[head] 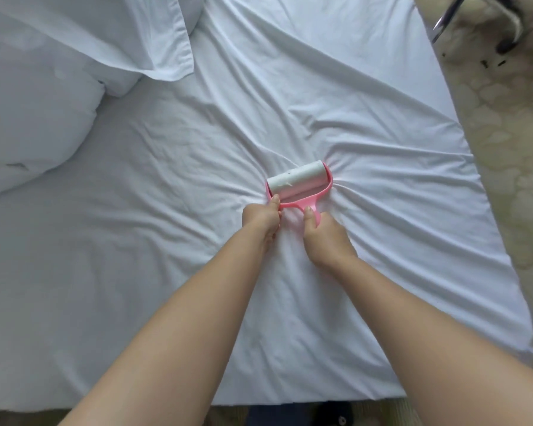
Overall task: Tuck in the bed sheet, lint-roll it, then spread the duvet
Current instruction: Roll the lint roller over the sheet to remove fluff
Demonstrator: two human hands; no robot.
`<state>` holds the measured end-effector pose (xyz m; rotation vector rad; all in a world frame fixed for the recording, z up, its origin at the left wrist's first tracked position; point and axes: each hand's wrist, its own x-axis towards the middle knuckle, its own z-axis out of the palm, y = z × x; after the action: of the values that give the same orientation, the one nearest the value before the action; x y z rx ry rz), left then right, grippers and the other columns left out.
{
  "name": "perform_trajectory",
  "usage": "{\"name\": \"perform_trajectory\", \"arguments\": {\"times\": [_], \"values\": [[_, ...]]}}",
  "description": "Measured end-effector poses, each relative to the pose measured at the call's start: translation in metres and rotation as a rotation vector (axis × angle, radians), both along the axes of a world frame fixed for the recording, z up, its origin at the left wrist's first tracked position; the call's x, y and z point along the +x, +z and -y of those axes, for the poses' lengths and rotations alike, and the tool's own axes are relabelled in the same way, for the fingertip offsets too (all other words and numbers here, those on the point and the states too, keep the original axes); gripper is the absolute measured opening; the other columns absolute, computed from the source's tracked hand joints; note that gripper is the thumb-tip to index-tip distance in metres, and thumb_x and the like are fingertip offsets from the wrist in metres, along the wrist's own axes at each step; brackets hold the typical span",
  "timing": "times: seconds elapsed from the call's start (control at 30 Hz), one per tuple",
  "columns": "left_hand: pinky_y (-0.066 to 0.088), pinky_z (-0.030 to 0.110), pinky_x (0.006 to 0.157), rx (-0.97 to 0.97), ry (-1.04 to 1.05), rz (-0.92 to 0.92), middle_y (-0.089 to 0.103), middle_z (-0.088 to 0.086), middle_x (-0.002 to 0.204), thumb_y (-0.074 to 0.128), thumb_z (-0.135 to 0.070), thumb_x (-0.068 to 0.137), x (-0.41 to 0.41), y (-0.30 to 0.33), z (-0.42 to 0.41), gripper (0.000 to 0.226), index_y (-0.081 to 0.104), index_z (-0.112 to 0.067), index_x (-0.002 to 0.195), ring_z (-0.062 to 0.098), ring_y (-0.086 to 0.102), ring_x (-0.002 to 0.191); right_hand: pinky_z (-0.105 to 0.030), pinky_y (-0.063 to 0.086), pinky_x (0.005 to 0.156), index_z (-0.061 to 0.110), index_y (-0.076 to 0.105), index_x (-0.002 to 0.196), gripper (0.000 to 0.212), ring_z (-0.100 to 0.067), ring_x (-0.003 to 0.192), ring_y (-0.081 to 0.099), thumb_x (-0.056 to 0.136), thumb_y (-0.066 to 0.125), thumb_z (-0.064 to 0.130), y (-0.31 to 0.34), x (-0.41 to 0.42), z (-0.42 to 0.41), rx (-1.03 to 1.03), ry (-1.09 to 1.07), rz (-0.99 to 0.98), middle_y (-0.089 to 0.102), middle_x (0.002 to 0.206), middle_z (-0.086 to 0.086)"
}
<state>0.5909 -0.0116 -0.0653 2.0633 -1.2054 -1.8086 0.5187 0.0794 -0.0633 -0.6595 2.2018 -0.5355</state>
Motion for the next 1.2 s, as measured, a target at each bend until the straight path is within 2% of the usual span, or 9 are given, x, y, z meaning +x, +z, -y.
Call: {"name": "perform_trajectory", "arguments": {"times": [0.1, 0.17, 0.23, 0.33, 0.47, 0.57, 0.7, 0.87, 1.2], "values": [[0.034, 0.025, 0.051, -0.022, 0.008, 0.027, 0.068, 0.014, 0.088, 0.055, -0.036, 0.095, 0.007, -0.004, -0.032, 0.042, 0.066, 0.003, 0.107, 0.018, 0.050, 0.069, -0.037, 0.040, 0.087, 0.006, 0.051, 0.122, 0.057, -0.034, 0.114, 0.052, 0.101, 0.022, 0.049, 0.002, 0.009, -0.034, 0.007, -0.004, 0.019, 0.056, 0.126, -0.018], [0.043, 0.027, 0.060, -0.028, -0.012, 0.035, 0.068, 0.013, 0.089, 0.055, -0.036, 0.095, 0.013, -0.004, -0.054, 0.041, 0.065, 0.000, 0.112, 0.022, 0.058, 0.073, -0.039, 0.040, 0.089, 0.005, 0.051, 0.122, 0.058, -0.034, 0.114, 0.052, 0.101, 0.021, 0.050, 0.003, 0.016, -0.056, 0.014, -0.005, 0.028, 0.056, 0.126, -0.019], [0.043, 0.028, 0.063, -0.020, -0.028, 0.033, 0.061, 0.007, 0.076, 0.053, -0.034, 0.096, 0.019, -0.004, -0.075, 0.034, 0.066, -0.004, 0.105, 0.024, 0.057, 0.077, -0.039, 0.042, 0.090, 0.005, 0.052, 0.121, 0.058, -0.035, 0.113, 0.053, 0.100, 0.021, 0.050, 0.004, 0.022, -0.077, 0.016, -0.009, 0.025, 0.057, 0.125, -0.019], [0.036, 0.025, 0.058, 0.010, 0.007, 0.025, 0.051, 0.002, 0.065, 0.054, -0.034, 0.096, 0.027, -0.001, -0.102, 0.034, 0.065, -0.002, 0.099, 0.019, 0.047, 0.061, -0.039, 0.041, 0.088, 0.006, 0.053, 0.118, 0.055, -0.036, 0.112, 0.054, 0.101, 0.023, 0.048, 0.008, 0.029, -0.104, 0.006, -0.013, 0.005, 0.059, 0.121, -0.020], [0.031, 0.024, 0.050, 0.027, 0.014, -0.027, 0.050, 0.001, 0.062, 0.054, -0.030, 0.096, 0.034, 0.017, -0.127, 0.031, 0.055, -0.012, 0.071, 0.014, 0.042, 0.053, -0.037, 0.041, 0.076, 0.010, 0.056, 0.102, 0.046, -0.035, 0.101, 0.057, 0.100, 0.028, 0.047, 0.014, 0.034, -0.129, -0.031, -0.043, -0.067, 0.063, 0.108, -0.015], [0.029, 0.023, 0.047, 0.043, 0.045, -0.066, 0.050, -0.001, 0.060, 0.053, -0.026, 0.096, 0.043, 0.032, -0.133, 0.027, 0.055, -0.013, 0.072, 0.013, 0.040, 0.049, -0.038, 0.041, 0.069, 0.011, 0.052, 0.086, 0.044, -0.034, 0.088, 0.056, 0.099, 0.030, 0.046, 0.019, 0.039, -0.136, -0.068, -0.029, -0.108, 0.062, 0.092, -0.011], [0.026, 0.022, 0.044, 0.061, 0.083, -0.040, 0.046, -0.003, 0.058, 0.053, -0.023, 0.094, 0.069, 0.036, -0.128, 0.025, 0.056, -0.014, 0.072, 0.012, 0.036, 0.046, -0.035, 0.037, 0.067, 0.016, 0.050, 0.083, 0.041, -0.032, 0.088, 0.055, 0.099, 0.029, 0.047, 0.021, 0.047, -0.126, -0.081, 0.103, -0.074, 0.058, 0.085, -0.005], [0.024, 0.020, 0.045, 0.128, 0.097, -0.025, 0.044, -0.003, 0.058, 0.049, -0.029, 0.099, 0.083, 0.026, -0.118, 0.031, 0.052, -0.016, 0.071, 0.010, 0.034, 0.046, -0.034, 0.038, 0.072, 0.018, 0.051, 0.090, 0.043, -0.027, 0.092, 0.055, 0.100, 0.024, 0.050, 0.016, 0.053, -0.109, 0.033, 0.256, -0.004, 0.060, 0.097, -0.005], [0.019, 0.012, 0.033, 0.091, 0.250, -0.018, 0.042, -0.001, 0.056, 0.048, -0.036, 0.099, 0.076, -0.002, -0.048, 0.041, 0.047, -0.015, 0.065, 0.011, 0.031, 0.043, -0.034, 0.035, 0.078, 0.010, 0.052, 0.116, 0.053, -0.031, 0.110, 0.054, 0.100, 0.022, 0.050, 0.009, 0.048, -0.023, 0.090, 0.346, -0.060, 0.058, 0.122, -0.013]]}}
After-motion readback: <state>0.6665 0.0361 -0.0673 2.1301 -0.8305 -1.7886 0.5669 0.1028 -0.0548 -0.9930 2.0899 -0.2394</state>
